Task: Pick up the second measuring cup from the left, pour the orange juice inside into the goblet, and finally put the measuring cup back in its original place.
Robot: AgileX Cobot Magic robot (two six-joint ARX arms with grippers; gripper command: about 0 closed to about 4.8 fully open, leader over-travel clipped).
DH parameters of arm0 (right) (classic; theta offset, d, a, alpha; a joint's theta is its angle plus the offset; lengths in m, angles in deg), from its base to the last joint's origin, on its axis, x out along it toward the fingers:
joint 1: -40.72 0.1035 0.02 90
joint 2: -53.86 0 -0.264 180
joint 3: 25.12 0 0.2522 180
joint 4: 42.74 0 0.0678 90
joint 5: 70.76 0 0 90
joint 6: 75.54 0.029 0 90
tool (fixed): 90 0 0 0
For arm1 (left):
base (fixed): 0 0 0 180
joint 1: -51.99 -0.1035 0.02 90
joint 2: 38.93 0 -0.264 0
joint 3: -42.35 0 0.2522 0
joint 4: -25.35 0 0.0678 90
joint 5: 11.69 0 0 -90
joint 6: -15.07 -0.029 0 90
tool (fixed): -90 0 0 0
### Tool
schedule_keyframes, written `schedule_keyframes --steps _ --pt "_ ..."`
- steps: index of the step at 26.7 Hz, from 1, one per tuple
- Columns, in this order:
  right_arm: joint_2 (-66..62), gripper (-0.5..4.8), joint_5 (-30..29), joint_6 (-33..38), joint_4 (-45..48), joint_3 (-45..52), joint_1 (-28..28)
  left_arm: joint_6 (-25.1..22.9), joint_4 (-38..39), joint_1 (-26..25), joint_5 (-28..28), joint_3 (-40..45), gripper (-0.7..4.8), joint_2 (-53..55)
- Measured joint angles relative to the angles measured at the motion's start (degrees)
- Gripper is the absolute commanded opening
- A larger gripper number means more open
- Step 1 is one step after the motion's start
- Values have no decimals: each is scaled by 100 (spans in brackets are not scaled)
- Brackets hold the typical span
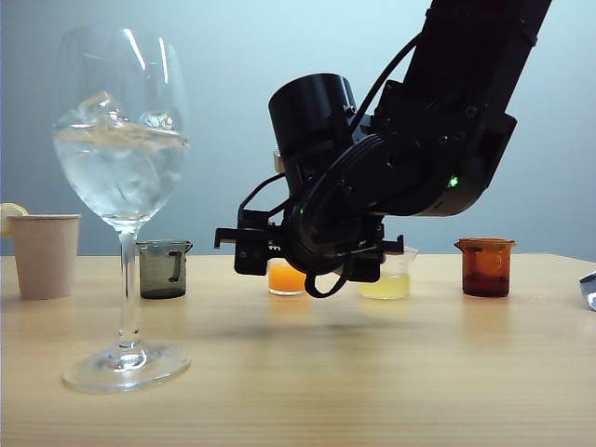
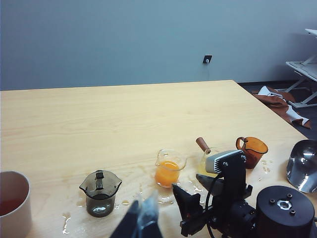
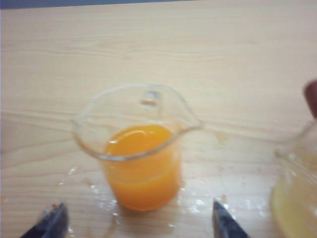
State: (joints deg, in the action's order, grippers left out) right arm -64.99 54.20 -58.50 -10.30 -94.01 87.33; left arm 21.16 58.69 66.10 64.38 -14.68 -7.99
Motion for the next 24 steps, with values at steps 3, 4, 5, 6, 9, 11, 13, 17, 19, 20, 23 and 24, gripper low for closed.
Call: schedule_keyframes --steps 3,4,5,6,9,11,13,17,19,20,23,24 --pt "-48 379 50 59 -11 -15 9 -2 0 0 0 -2 -4 0" --pt "-83 379 50 66 -17 -33 13 0 0 0 -2 -2 -4 0" --pt "-140 379 61 70 -22 -74 20 -2 0 0 0 -2 -4 0" --pt "-195 379 61 72 -33 -122 22 0 0 0 0 -2 -5 0" --pt "-315 380 63 72 -66 -273 26 0 0 0 -4 -2 -5 0" --pt "-363 380 61 72 -61 -378 26 -2 0 0 -2 -2 -4 0" --pt "-413 380 68 72 -57 -466 24 0 0 0 -2 -2 -4 0" --pt "-540 379 70 72 -68 -592 -9 0 0 0 -4 -2 -5 0" --pt "-557 379 66 72 -68 -603 -55 0 0 0 -2 -2 -4 0" --pt "-579 378 81 72 -70 -632 -68 0 0 0 -4 0 -4 0" --pt "-629 378 -79 72 -63 -667 -157 0 0 0 -4 -2 -4 0" --pt "-656 378 -184 72 -63 -673 -184 0 0 0 -2 -2 -5 -2"
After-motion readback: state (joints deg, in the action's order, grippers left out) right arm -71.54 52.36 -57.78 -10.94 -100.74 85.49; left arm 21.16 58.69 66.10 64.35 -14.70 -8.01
